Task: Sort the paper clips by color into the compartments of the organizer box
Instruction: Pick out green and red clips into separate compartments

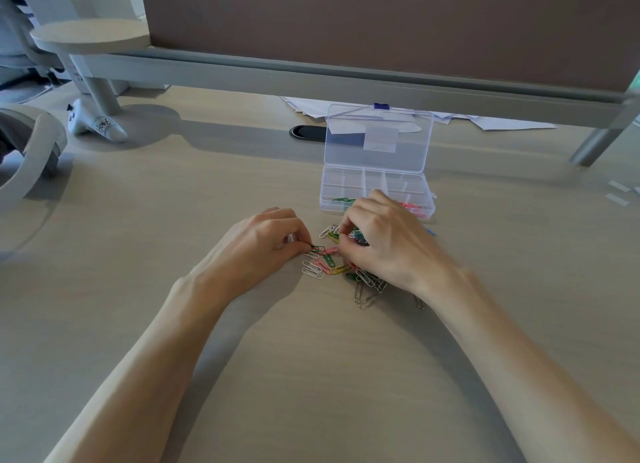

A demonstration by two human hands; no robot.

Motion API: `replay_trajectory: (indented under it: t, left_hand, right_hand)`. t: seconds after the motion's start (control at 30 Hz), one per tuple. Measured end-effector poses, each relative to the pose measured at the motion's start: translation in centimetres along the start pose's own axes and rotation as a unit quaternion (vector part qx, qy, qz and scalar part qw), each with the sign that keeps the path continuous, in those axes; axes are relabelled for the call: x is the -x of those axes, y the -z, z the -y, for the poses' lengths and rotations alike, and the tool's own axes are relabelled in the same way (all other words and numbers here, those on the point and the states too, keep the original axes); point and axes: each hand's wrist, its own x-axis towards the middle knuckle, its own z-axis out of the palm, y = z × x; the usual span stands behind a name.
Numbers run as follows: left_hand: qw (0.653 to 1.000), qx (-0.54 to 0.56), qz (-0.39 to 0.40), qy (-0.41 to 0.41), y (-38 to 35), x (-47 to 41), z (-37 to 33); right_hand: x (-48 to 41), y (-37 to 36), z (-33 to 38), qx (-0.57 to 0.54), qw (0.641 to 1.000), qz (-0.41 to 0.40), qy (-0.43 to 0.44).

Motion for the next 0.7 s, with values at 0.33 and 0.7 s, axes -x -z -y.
replay_trajectory:
  t: [0.33,0.7]
  left_hand:
    - [0.977,0.159,-0.071,0.124,-0.1,-0.5,-1.3]
    - [0.964,0.222,-0.067,0.13,-0.4,-0.7,-1.7]
  right_hand:
    - [0.9,0.7,0.1,-0.3,0.949,-0.035,-0.094]
    - [0.8,0.1,-0.6,-0.282,0.953,-0.064,-0.093]
